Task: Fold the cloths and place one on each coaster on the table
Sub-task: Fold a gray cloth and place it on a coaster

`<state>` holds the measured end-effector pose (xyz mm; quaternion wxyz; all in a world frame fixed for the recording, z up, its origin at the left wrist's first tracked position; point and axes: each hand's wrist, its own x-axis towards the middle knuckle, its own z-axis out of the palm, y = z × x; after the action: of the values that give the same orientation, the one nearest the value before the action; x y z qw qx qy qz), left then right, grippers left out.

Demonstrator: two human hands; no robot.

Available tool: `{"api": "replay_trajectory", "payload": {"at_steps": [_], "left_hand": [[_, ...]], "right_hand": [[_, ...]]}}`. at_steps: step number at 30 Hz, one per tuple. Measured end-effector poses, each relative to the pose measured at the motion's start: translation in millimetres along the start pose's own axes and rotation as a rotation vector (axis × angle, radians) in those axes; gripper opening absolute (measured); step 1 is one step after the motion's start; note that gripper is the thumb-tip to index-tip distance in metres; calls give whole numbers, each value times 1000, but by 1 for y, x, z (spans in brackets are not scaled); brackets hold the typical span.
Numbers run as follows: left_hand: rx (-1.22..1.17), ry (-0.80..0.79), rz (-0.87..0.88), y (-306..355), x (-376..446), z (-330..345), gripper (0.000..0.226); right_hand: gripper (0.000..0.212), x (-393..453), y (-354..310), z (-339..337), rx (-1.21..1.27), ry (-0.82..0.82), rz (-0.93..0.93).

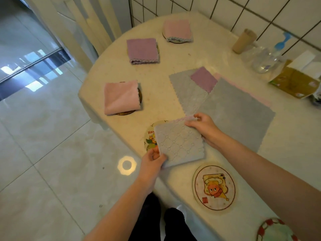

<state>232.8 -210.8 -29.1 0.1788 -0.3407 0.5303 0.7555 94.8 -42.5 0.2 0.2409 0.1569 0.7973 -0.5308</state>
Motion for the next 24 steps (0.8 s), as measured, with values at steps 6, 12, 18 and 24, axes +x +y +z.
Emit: {"api": "replay_trajectory", "payload": {"at_steps": [6, 12, 18, 24], "left_hand": [[121, 85, -165, 13, 36, -26, 9], [281, 116, -151, 13, 41, -35, 13], [427, 81, -126, 23, 39, -38, 15], [901, 52, 8, 28, 47, -42, 21]], "right_hand": [[41, 31, -5, 44, -181, 41, 18], [36, 33, -1, 52, -206, 26, 47], [30, 36, 4, 50, -294, 39, -82], [26, 45, 19, 49, -610, 123, -222]]}}
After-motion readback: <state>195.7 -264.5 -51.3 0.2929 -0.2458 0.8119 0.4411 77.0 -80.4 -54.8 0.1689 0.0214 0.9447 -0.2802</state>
